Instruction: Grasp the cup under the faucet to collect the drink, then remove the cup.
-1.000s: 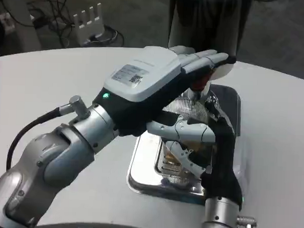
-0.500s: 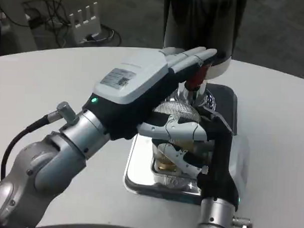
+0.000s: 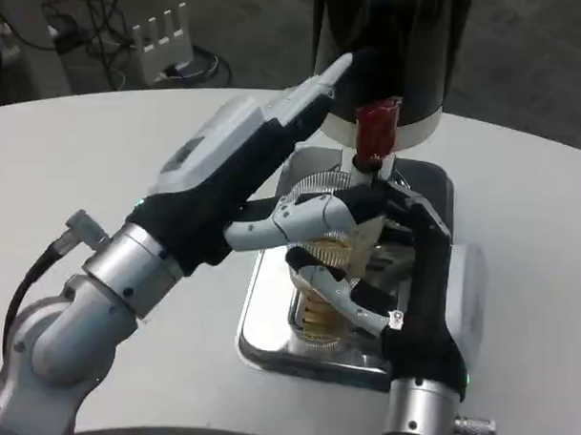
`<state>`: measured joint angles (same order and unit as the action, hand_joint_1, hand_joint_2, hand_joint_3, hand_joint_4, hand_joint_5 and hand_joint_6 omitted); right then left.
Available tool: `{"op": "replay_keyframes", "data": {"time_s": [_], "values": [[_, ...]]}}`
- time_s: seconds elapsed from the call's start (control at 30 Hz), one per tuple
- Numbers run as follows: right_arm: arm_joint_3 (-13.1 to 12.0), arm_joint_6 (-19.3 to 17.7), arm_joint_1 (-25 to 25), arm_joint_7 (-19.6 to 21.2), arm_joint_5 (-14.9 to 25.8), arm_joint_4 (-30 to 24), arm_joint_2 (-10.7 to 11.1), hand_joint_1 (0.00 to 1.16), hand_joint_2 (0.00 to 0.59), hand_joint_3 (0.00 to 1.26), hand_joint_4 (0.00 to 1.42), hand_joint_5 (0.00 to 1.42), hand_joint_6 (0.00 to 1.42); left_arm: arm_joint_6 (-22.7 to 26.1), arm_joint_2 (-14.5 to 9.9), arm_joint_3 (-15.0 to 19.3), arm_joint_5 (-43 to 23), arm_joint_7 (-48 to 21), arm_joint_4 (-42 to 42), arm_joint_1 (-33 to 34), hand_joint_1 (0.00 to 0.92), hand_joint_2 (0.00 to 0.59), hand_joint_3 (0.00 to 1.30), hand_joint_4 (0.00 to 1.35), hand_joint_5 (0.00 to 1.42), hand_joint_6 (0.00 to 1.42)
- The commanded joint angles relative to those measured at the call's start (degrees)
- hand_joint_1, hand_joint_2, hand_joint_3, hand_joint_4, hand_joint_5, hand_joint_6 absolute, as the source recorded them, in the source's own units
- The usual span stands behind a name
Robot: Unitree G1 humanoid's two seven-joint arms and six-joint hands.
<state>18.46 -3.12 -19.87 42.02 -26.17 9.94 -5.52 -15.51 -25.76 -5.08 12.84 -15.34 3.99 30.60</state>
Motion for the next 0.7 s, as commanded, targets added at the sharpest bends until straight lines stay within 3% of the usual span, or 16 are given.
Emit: {"op": "replay_keyframes", "data": {"time_s": [0.03, 0.43, 0.6, 0.7], "values": [[1.01, -0.18, 4.79, -0.57, -0.67, -4.33, -3.17, 0.94, 0.137, 0.75, 0.87, 1.02, 1.07, 1.23, 1.1, 1.15, -2.63, -0.59, 3.68, -2.91, 0.0, 0.082, 0.0, 0.0, 0.0, 0.0], [2.97, 0.6, 10.43, -3.97, -1.03, -10.58, -1.76, 0.93, 0.133, 0.76, 0.88, 1.05, 1.1, 4.68, 1.63, 4.43, -5.22, -0.81, 12.42, -10.88, 0.0, 0.075, 0.0, 0.0, 0.0, 0.0], [3.63, 1.12, 13.34, -5.83, -1.59, -14.35, -0.91, 0.93, 0.133, 0.76, 0.88, 1.05, 1.1, 3.13, 0.73, 5.71, -3.74, -0.58, 13.89, -14.05, 0.0, 0.073, 0.0, 0.0, 0.0, 0.0], [3.62, 2.04, 15.29, -9.12, -0.74, -16.92, 0.33, 0.93, 0.133, 0.77, 0.88, 1.05, 1.11, -0.14, 0.13, 6.65, -1.64, 0.61, 14.13, -17.95, 0.0, 0.072, 0.0, 0.0, 0.0, 0.0]]}}
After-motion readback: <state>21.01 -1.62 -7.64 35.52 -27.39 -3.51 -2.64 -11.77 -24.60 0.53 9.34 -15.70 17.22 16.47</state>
